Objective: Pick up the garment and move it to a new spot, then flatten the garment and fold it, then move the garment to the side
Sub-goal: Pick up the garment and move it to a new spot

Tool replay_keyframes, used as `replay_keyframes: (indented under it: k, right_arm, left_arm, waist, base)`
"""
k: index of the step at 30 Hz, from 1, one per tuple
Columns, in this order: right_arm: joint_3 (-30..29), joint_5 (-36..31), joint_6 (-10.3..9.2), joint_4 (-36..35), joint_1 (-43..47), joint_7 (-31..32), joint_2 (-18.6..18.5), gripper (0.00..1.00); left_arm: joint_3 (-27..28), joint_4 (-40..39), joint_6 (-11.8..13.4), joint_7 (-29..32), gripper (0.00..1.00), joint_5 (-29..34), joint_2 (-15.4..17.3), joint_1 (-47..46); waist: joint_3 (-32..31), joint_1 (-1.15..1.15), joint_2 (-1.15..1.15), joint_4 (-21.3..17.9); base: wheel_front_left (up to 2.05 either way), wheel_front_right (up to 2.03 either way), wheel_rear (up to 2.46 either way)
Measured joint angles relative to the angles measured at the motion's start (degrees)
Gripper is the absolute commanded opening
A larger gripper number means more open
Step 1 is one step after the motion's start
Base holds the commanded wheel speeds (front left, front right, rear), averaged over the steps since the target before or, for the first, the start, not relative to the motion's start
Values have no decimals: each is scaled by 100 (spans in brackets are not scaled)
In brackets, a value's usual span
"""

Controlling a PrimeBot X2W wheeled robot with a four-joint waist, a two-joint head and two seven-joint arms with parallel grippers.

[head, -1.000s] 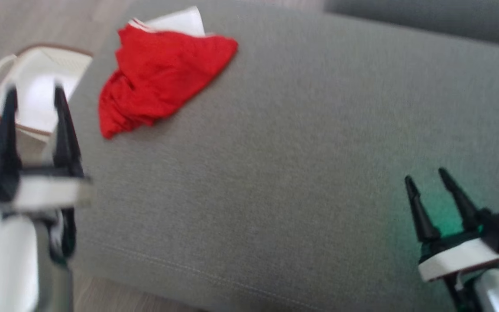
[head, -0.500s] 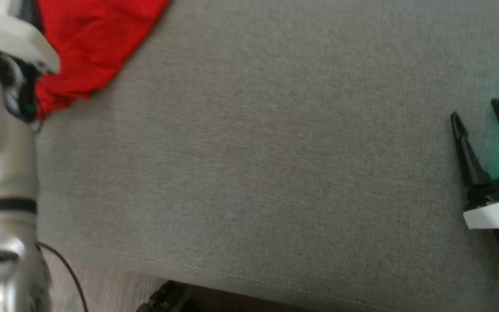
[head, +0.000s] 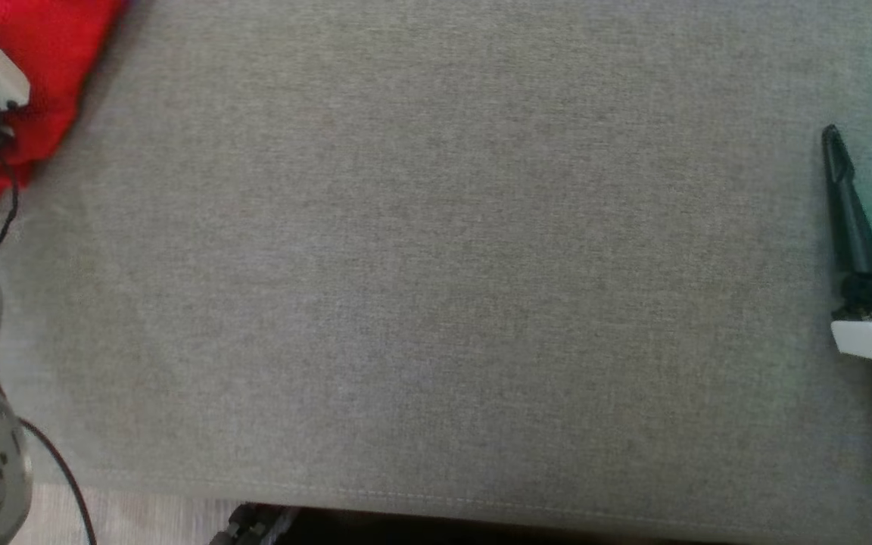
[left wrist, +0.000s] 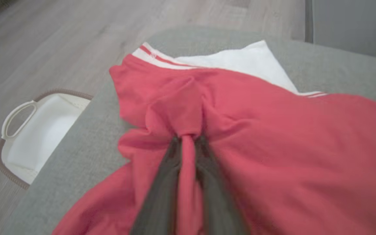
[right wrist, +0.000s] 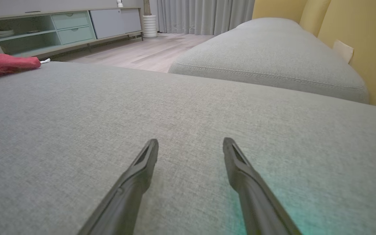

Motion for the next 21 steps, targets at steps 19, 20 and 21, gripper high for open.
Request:
replay_keyframes:
  k: [19,20,21]
  right_arm:
    - [525,-52,0,928,35,60,1098,100]
    - [538,-52,0,944,46,60,1165,100]
    - [556,-52,0,959,60,60,1218,100]
  left_arm:
    - [-2364,-1939,-144,-1473,0,-357,-98,-15]
    - [-2575,-2085,-145,-1466,0,-530,-91,2]
    - [-2774,-2230,-145,-1452,0,-684,-78,23]
  waist:
    - [-1467,0,0,-422]
    - [-1578,0,0,-491]
    - [-1682,0,0,-566]
  base:
    - [0,0,0]
    - [0,0,0]
    - [0,0,0]
